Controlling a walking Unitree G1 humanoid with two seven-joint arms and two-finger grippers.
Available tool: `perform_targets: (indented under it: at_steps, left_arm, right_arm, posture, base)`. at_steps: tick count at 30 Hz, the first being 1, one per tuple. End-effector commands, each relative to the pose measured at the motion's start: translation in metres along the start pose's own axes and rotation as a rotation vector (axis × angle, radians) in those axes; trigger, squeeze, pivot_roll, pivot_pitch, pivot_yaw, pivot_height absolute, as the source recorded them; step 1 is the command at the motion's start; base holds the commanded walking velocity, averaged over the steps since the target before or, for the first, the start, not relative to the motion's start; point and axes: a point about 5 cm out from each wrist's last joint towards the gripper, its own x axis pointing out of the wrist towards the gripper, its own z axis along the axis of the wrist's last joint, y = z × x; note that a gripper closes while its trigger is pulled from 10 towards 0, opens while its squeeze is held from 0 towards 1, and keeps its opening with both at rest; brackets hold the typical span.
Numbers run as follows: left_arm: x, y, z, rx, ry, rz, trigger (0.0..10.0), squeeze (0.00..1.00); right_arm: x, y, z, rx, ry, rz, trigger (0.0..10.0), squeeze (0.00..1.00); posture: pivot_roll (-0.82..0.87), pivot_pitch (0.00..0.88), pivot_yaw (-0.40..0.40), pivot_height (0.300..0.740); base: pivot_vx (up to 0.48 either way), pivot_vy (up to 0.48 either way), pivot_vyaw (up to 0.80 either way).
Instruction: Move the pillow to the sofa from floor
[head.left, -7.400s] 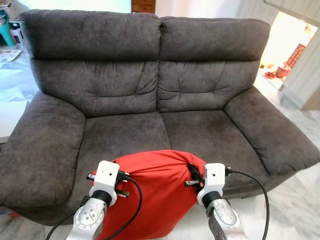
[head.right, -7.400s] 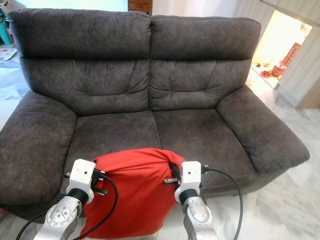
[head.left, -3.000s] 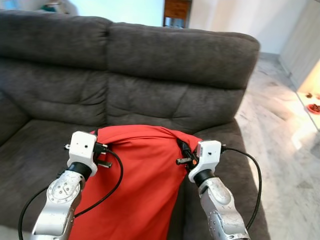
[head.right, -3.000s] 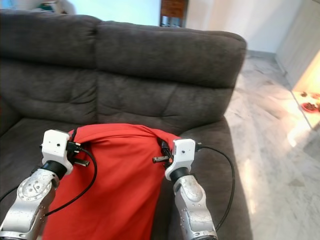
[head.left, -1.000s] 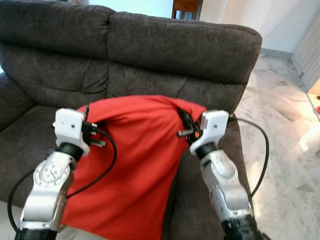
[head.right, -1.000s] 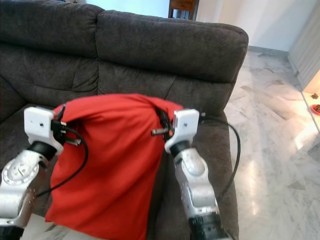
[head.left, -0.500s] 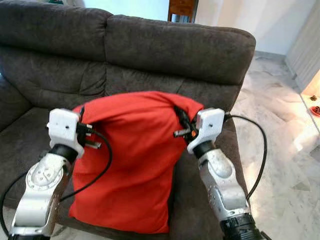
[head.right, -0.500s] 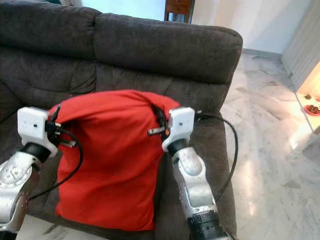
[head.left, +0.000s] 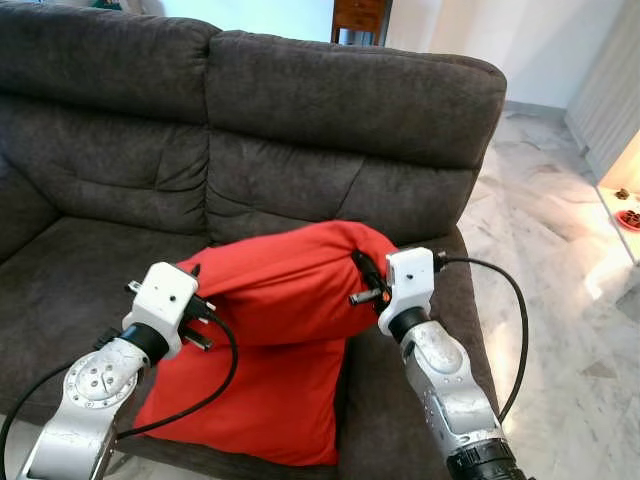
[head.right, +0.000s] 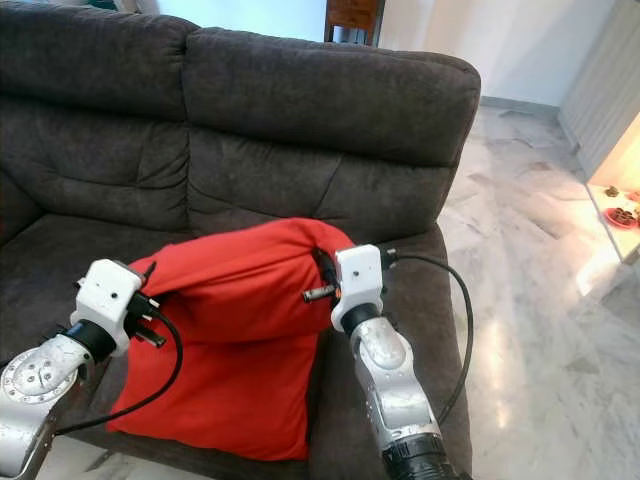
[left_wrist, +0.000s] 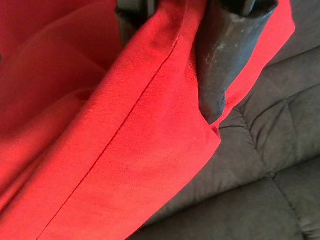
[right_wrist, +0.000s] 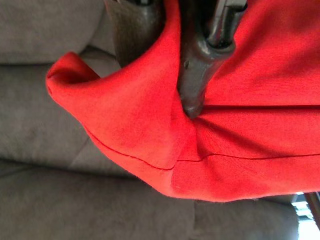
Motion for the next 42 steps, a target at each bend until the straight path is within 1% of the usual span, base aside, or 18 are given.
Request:
perform_targets:
  at_steps: [1,2,4,5,10,15,19,22,23,24,25,26,27,28,30,31,33,42]
  left_arm:
    - [-0.002,0.000,-0.004,0.028,0.020,-0.002,10.0,0.76]
    - [-0.002,0.000,-0.005,0.024,0.021,0.003,10.0,1.00]
    - [-0.002,0.001,-0.005,0.015,0.020,0.013,10.0,1.00]
    - [-0.002,0.002,-0.005,0.017,0.019,0.018,10.0,1.00]
    - [-0.001,0.003,-0.004,0.034,0.026,0.021,10.0,1.00]
    - [-0.001,0.002,-0.004,0.030,0.024,0.020,10.0,1.00]
    - [-0.001,0.000,-0.008,0.039,0.040,0.018,10.0,1.00]
    - [-0.002,0.003,-0.010,0.041,0.053,0.046,10.0,1.00]
    - [-0.003,0.005,-0.013,0.043,0.064,0.060,10.0,1.00]
    - [-0.004,0.006,-0.016,0.043,0.077,0.074,10.0,1.00]
    - [-0.005,0.008,-0.020,0.042,0.095,0.091,10.0,1.00]
    - [-0.008,0.011,-0.027,0.040,0.127,0.116,10.0,0.00]
    - [-0.016,0.015,-0.043,0.009,0.180,0.144,10.0,0.00]
    - [-0.021,0.015,-0.053,-0.010,0.216,0.160,10.0,0.00]
    - [-0.028,0.014,-0.066,-0.024,0.263,0.168,10.0,0.00]
    - [-0.030,0.014,-0.070,-0.022,0.276,0.164,10.0,0.00]
    - [-0.032,0.013,-0.073,-0.019,0.285,0.160,10.0,0.00]
    - [-0.031,0.013,-0.075,-0.017,0.276,0.166,10.0,0.00]
  right_arm:
    - [-0.003,-0.005,-0.004,0.000,0.021,-0.026,10.0,0.00]
    - [-0.003,-0.005,-0.004,0.002,0.023,-0.024,10.0,0.00]
    - [-0.002,-0.004,-0.002,0.009,0.015,-0.019,10.0,0.56]
    - [-0.002,-0.004,-0.002,0.010,0.014,-0.018,10.0,1.00]
    - [0.000,0.000,-0.002,-0.013,0.016,-0.010,10.0,1.00]
    - [0.000,0.001,0.000,-0.003,0.002,-0.015,10.0,1.00]
    - [0.001,-0.001,0.006,-0.020,-0.031,-0.044,10.0,1.00]
    - [0.001,-0.007,0.007,-0.022,-0.035,-0.084,10.0,1.00]
    - [0.000,-0.014,0.005,-0.028,-0.020,-0.126,10.0,0.59]
    - [-0.001,-0.019,0.003,-0.028,-0.009,-0.160,10.0,0.00]
    - [-0.002,-0.025,0.001,-0.028,0.001,-0.195,10.0,0.00]
    - [-0.005,-0.032,-0.001,-0.027,0.010,-0.240,10.0,0.00]
    - [-0.012,-0.046,-0.008,-0.019,0.031,-0.315,10.0,0.00]
    - [-0.017,-0.055,-0.014,-0.002,0.049,-0.362,10.0,0.00]
    - [-0.024,-0.067,-0.023,0.027,0.078,-0.426,10.0,0.00]
    - [-0.027,-0.070,-0.026,0.038,0.088,-0.446,10.0,0.00]
    - [-0.029,-0.073,-0.028,0.045,0.096,-0.462,10.0,0.00]
    - [-0.027,-0.073,-0.029,0.046,0.095,-0.477,10.0,0.00]
  posture:
    - [0.17,0.109,-0.044,0.740]
    - [0.17,0.109,-0.044,0.740]
    - [0.17,0.109,-0.043,0.740]
    - [0.17,0.109,-0.043,0.740]
    - [0.17,0.109,-0.043,0.740]
    - [0.17,0.108,-0.044,0.740]
    - [0.17,0.109,-0.044,0.740]
    - [0.17,0.109,-0.044,0.740]
    - [0.17,0.109,-0.043,0.740]
    - [0.17,0.109,-0.043,0.740]
    - [0.17,0.109,-0.043,0.740]
    - [0.18,0.109,-0.043,0.740]
    - [0.18,0.109,-0.042,0.740]
    - [0.18,0.109,-0.042,0.740]
    - [0.18,0.109,-0.042,0.740]
    - [0.18,0.109,-0.042,0.740]
    - [0.18,0.109,-0.042,0.740]
    - [0.18,0.109,-0.042,0.740]
  base:
    - [0.000,0.000,0.00]
    - [0.000,0.000,0.00]
    - [0.000,0.000,0.00]
    - [0.000,0.000,0.00]
    - [0.000,0.000,0.00]
    - [0.000,0.000,0.00]
    - [0.000,0.000,0.00]
    - [0.000,0.000,0.00]
    - [0.000,0.000,0.00]
    - [0.000,0.000,0.00]
    - [0.000,0.000,0.00]
    - [0.000,0.000,0.00]
    - [0.000,0.000,0.00]
    - [0.000,0.000,0.00]
    - [0.000,0.000,0.00]
    - [0.000,0.000,0.00]
    - [0.000,0.000,0.00]
    - [0.000,0.000,0.00]
